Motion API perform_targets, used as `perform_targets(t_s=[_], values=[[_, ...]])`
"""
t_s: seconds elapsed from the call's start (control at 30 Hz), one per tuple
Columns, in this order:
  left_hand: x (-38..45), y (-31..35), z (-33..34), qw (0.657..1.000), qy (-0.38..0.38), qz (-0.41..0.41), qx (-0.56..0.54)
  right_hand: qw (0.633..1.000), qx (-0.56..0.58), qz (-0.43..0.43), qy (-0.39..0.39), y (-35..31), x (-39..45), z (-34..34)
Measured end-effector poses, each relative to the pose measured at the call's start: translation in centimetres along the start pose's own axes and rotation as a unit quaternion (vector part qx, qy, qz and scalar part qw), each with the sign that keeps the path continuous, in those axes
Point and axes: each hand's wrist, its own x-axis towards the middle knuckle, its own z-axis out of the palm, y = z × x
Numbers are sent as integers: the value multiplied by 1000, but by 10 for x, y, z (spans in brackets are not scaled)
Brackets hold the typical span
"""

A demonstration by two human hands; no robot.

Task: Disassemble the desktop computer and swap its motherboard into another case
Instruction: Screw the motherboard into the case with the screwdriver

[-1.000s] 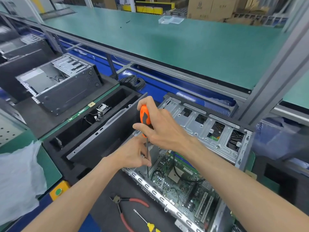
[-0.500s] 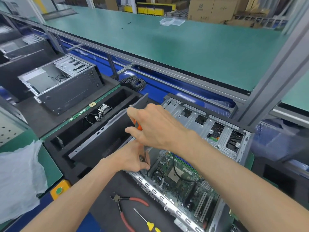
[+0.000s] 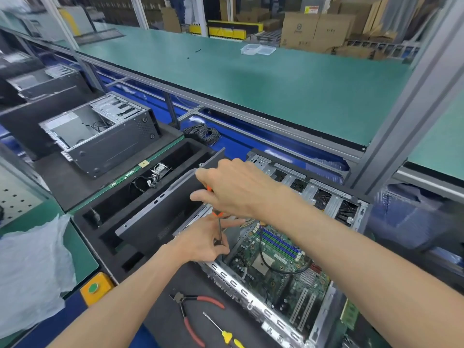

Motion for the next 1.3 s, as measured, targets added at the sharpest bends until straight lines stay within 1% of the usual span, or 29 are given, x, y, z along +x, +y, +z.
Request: perform_targets(t_s=[0.03, 0.07, 0.17, 0.27, 0.3, 0.33, 0.37, 0.4, 0.43, 0.47, 0.5, 0.53, 0.6, 0.67, 0.77, 0.8, 0.83, 0.87, 0.9, 0.93, 0.97, 1.0, 1.03, 1.07, 1.13, 1.23, 1.3], values=[[-1, 2, -1, 1000, 4, -2, -2, 1000, 1, -2, 12, -2, 0, 2], [-2, 3, 0, 1000, 9, -20, 5, 999, 28, -18, 10, -5, 0, 4], [-5, 7, 0, 999, 12, -48, 21, 990, 111, -71, -39, -7, -2, -3], [-5, 8, 0, 999, 23, 3, 36, 976, 161, -67, -131, -4, -3, -19], [-5, 9, 0, 999, 22, 15, 33, 972, 174, -65, -144, -3, -4, -22], [-4, 8, -1, 999, 18, 18, 35, 973, 179, -51, -137, -4, -5, -22], [-2, 7, 0, 999, 15, 19, 41, 980, 154, -42, -119, -4, -6, -20], [-2, 7, 1, 999, 11, 16, 46, 991, 98, -21, -88, -6, -6, -17], [-2, 6, 2, 999, 12, 20, 47, 998, 10, 1, -56, -8, -7, -13], [-2, 5, 2, 999, 17, 23, 45, 997, -71, 19, -34, -12, -6, -11], [-2, 4, 3, 998, 29, 26, 39, 993, -115, 18, -15, -15, -5, -9], [-4, 4, 3, 998, 37, 23, 35, 993, -113, 16, -13, -17, -4, -7], [-4, 5, 2, 998, 38, 27, 42, 998, -51, 12, -46, -17, -2, -6], [-4, 5, 3, 998, 40, 28, 44, 995, 15, -20, -93, -16, -2, -11], [-4, 6, 4, 999, 49, 9, 12, 976, 121, -57, -171, -8, -6, -26], [-4, 7, 4, 999, 48, 5, 6, 970, 152, -51, -184, -7, -9, -30], [-3, 7, 3, 999, 44, 4, 7, 971, 160, -37, -171, -6, -11, -29], [-3, 8, 2, 999, 43, 5, 12, 979, 137, -18, -148, -7, -12, -28], [-2, 9, 2, 999, 45, 4, 16, 990, 87, 3, -109, -8, -12, -23], [-2, 9, 2, 999, 48, 0, 15, 997, 3, 19, -73, -12, -12, -18], [-2, 9, 2, 999, 51, -5, 11, 996, -62, 27, -53, -16, -11, -14], [-2, 8, 3, 999, 48, -9, 8, 996, -83, 23, -33, -19, -10, -11], [-2, 6, 5, 999, 42, -12, 8, 997, -74, 12, -34, -20, -9, -8], [-2, 6, 6, 999, 34, -14, 12, 998, -39, -1, -42, -19, -8, -8], [-3, 8, 5, 999, 31, -23, 17, 995, 39, -30, -82, -15, -10, -12], [-2, 10, 3, 999, 44, -20, 8, 978, 139, -41, -149, -4, -13, -26], [-1, 9, 5, 999, 49, -22, 4, 975, 175, -26, -138, -4, -16, -26]])
